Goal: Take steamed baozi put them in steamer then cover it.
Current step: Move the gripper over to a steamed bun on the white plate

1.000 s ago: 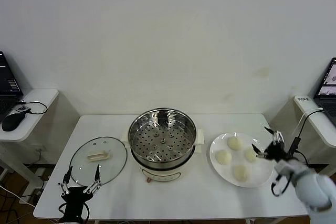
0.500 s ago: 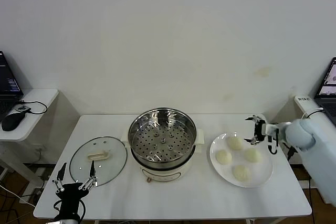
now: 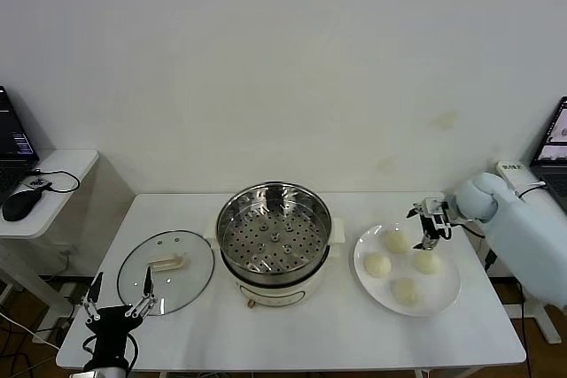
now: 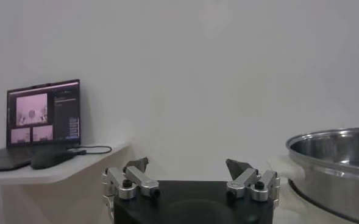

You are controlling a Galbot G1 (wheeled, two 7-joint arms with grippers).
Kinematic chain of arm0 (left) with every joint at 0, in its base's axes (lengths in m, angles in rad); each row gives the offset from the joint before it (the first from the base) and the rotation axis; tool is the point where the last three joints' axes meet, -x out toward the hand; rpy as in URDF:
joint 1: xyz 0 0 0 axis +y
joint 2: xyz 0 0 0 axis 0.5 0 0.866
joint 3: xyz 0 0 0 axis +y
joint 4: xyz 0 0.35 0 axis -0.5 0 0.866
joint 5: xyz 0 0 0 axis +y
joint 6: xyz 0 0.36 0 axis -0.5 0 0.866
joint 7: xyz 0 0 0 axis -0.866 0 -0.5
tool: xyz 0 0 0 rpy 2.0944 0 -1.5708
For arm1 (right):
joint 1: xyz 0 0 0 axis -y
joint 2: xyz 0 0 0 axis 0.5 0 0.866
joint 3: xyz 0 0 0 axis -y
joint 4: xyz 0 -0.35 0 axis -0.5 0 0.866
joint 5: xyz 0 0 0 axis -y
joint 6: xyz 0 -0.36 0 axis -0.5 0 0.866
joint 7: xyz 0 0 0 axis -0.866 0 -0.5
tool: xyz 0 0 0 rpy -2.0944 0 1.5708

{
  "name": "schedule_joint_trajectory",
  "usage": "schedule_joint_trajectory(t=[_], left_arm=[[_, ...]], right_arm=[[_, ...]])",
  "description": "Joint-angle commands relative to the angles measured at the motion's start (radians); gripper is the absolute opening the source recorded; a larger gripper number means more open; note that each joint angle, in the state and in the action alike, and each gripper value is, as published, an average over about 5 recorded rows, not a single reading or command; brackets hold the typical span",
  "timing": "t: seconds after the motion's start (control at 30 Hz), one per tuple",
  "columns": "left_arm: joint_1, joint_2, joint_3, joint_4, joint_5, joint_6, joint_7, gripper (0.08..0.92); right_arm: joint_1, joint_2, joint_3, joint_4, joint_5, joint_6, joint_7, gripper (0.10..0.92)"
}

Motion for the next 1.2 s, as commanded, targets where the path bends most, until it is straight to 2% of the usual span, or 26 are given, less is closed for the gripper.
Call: schedule_joint_trajectory(t=[0.03,0.7,1.2], left_arm=[[0.0,0.0,-0.002,0.002,0.002,-0.001,0.0,0.823],[0.01,-0.002,-0.018,0.001,0.005,-0.021,-0.001,0.823],[0.013,-0.005,-0.018,0.001,0.006,-0.024,-0.003,0.823]], right_arm=[[0.057,0.027,-0.08,-0.058,-0.005,-0.003,-0.038,0.823],[0.027,0.171,-0.024,-0.203,-0.081,0.024,0.035,0.784],[0.018,0.175,-0.021,-0.212,-0.1,0.015,0.043,0.651]])
